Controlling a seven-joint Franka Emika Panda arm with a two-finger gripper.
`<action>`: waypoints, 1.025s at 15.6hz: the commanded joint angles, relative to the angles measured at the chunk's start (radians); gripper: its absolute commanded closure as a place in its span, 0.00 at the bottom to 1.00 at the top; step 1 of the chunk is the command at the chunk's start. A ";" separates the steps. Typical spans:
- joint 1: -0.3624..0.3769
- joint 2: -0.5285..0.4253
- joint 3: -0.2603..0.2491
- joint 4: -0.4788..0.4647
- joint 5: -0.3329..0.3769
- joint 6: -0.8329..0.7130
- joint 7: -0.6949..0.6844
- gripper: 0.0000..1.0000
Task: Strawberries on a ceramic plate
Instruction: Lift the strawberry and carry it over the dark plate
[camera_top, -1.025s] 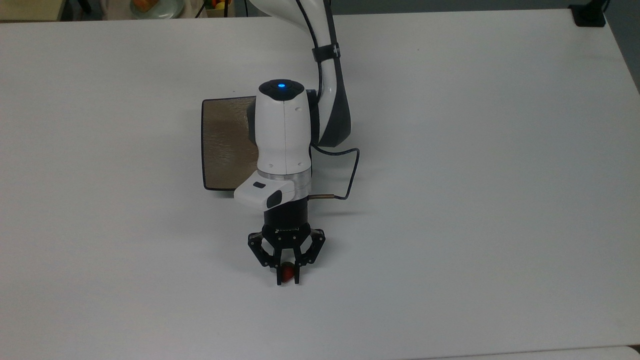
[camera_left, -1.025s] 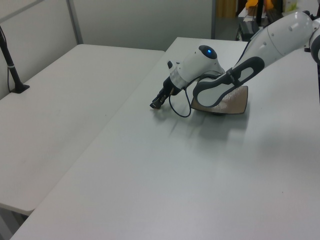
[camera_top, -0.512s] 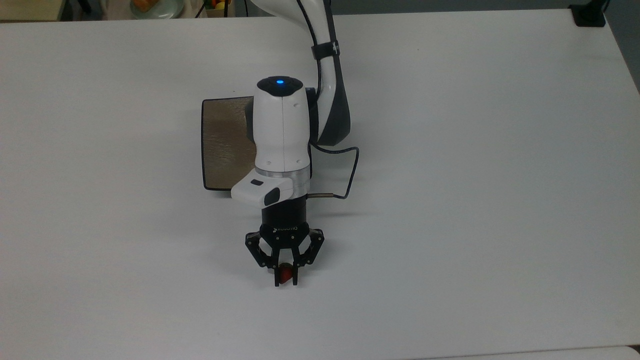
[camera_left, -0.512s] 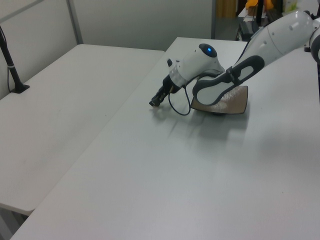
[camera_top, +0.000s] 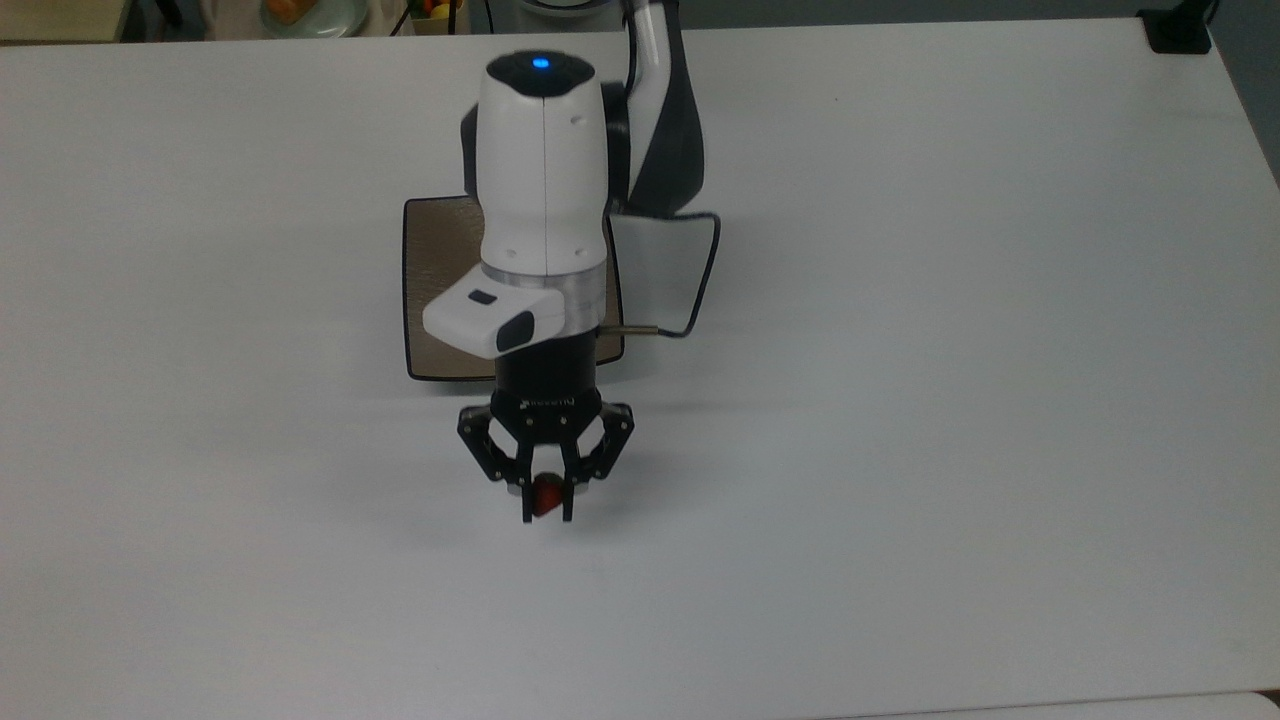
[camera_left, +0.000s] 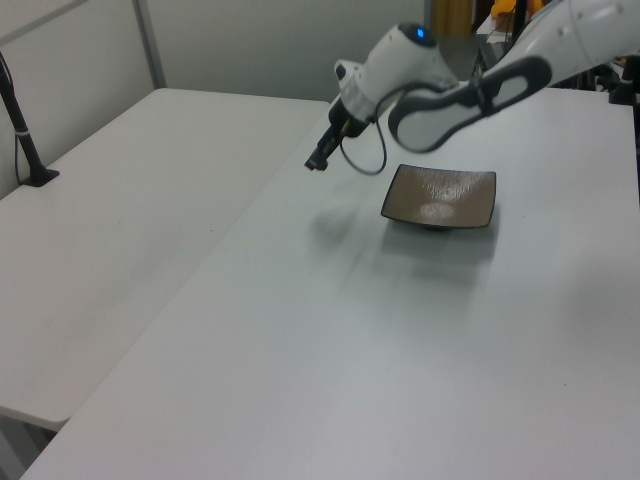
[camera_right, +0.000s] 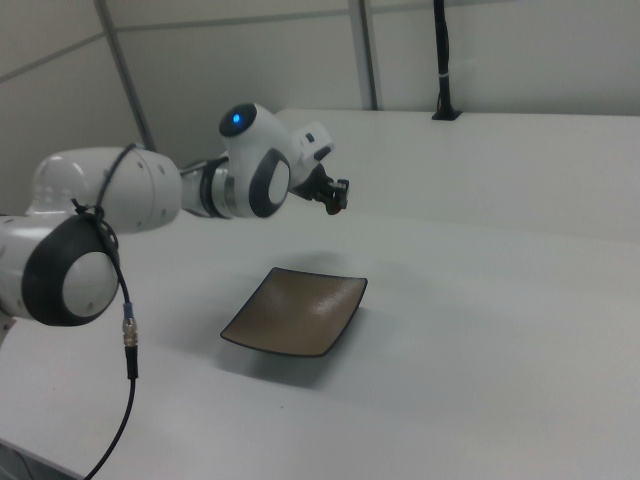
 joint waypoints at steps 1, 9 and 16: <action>0.010 -0.169 -0.008 -0.079 0.041 -0.250 0.018 1.00; -0.021 -0.355 -0.006 -0.145 0.098 -0.684 -0.099 1.00; -0.027 -0.444 -0.002 -0.327 0.113 -0.720 -0.133 1.00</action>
